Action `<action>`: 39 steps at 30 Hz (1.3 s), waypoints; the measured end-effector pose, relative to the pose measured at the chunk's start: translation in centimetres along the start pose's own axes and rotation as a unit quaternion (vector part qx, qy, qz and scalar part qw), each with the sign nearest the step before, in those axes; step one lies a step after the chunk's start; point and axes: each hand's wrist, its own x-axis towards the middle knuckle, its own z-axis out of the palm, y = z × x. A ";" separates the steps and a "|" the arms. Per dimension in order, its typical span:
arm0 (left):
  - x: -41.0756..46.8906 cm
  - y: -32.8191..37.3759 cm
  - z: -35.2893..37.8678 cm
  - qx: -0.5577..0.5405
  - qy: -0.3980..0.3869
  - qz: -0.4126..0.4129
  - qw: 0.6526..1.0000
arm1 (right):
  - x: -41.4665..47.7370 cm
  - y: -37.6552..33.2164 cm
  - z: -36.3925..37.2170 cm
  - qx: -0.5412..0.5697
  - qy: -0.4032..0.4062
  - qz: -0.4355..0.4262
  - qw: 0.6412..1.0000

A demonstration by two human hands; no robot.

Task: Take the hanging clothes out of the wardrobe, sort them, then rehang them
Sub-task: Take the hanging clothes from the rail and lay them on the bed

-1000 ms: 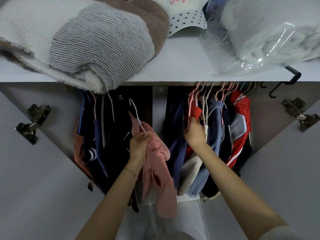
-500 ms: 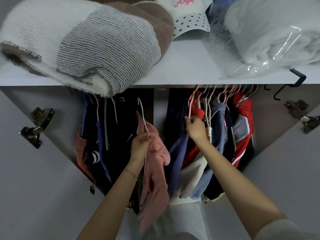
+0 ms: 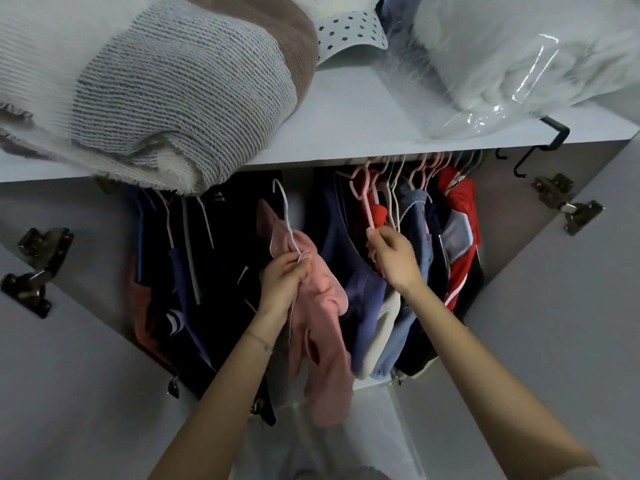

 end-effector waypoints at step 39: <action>-38.3 -6.1 17.9 0.008 -0.392 -0.002 0.920 | -47.5 1.4 -24.8 -0.007 0.277 0.179 0.944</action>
